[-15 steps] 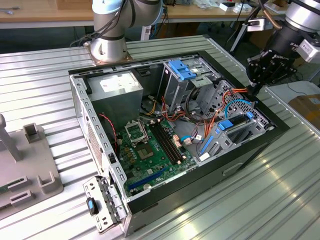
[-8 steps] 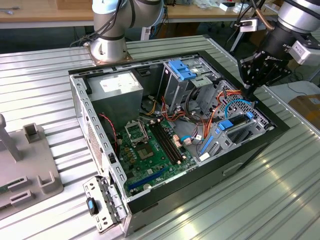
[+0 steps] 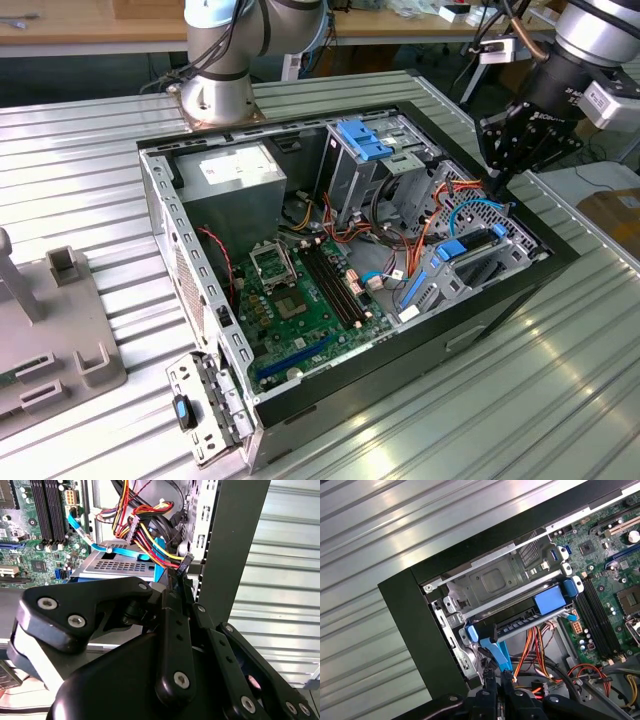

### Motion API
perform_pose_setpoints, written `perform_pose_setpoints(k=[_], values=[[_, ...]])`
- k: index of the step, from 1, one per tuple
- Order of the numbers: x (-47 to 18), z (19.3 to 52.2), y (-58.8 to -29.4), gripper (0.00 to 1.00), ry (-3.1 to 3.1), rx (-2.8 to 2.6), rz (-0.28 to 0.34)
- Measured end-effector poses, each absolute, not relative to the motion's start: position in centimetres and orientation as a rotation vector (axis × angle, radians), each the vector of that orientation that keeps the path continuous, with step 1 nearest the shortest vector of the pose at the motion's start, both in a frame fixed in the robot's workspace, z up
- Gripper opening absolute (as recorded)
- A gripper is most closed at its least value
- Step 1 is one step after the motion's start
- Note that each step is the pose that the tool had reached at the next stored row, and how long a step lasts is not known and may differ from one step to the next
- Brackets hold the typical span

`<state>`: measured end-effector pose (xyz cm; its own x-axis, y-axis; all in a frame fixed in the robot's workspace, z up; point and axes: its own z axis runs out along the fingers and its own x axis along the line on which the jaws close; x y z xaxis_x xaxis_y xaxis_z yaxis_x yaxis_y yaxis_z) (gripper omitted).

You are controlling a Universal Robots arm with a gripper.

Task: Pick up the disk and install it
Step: 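Insert the first disk wire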

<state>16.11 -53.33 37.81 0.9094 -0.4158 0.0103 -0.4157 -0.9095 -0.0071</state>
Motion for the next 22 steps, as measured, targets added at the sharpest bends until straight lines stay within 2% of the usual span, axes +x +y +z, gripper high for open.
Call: perform_pose_setpoints(k=[22], values=[[12.7, 37.8, -53.4, 0.16, 0.667, -3.062, -0.019]])
